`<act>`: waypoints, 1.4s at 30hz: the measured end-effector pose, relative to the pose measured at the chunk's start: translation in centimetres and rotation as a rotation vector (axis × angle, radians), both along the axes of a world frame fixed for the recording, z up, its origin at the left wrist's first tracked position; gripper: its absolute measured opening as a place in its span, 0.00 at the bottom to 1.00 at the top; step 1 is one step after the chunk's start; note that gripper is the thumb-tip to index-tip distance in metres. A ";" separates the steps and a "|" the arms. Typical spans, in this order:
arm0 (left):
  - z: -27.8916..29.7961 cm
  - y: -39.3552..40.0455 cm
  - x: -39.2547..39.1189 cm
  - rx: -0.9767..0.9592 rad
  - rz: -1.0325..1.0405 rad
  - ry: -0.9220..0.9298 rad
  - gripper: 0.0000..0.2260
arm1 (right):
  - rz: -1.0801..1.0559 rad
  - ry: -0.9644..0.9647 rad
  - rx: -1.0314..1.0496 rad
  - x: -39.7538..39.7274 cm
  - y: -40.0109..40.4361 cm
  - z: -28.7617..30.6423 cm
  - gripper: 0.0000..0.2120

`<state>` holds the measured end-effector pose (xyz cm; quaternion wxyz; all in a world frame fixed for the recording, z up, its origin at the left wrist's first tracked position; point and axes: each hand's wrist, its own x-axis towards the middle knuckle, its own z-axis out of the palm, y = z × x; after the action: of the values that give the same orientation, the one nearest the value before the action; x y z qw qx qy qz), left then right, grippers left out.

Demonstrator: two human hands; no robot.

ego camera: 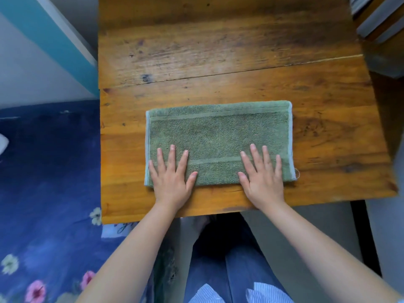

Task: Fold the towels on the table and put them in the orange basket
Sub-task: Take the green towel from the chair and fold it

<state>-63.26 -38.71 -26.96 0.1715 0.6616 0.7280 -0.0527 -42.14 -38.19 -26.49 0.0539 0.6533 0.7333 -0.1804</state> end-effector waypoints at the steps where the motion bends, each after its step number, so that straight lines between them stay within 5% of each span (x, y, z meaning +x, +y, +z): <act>1: -0.1 -0.1 -0.2 0.000 -0.004 0.007 0.26 | -0.010 -0.001 0.006 0.5 -0.1 0.1 0.25; 12: 1.7 1.8 0.6 0.055 -0.100 0.004 0.24 | -0.578 0.010 0.033 2.8 -1.1 2.4 0.26; 18: 1.8 3.0 1.7 -0.104 -0.074 0.103 0.25 | -0.827 0.054 -0.051 1.6 1.4 3.4 0.23; 23: 3.3 3.5 2.2 -0.164 -0.153 0.189 0.26 | -0.789 0.117 -0.057 2.9 3.1 4.0 0.11; 32: 6.2 8.0 7.3 -0.269 -0.361 0.173 0.15 | -0.516 0.108 -0.017 6.8 11.5 4.7 0.14; 37: 6.7 17.2 11.4 0.002 -0.162 -0.024 0.14 | -0.321 0.080 0.015 8.6 18.3 4.6 0.16; 42: 5.4 26.0 13.1 -0.136 0.011 -0.256 0.26 | -0.153 0.091 -0.058 9.7 24.2 4.6 0.16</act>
<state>-50.14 -12.74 -21.53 0.3077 0.6457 0.6986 -0.0161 -32.39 -13.97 -21.84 0.0254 0.6968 0.6774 -0.2344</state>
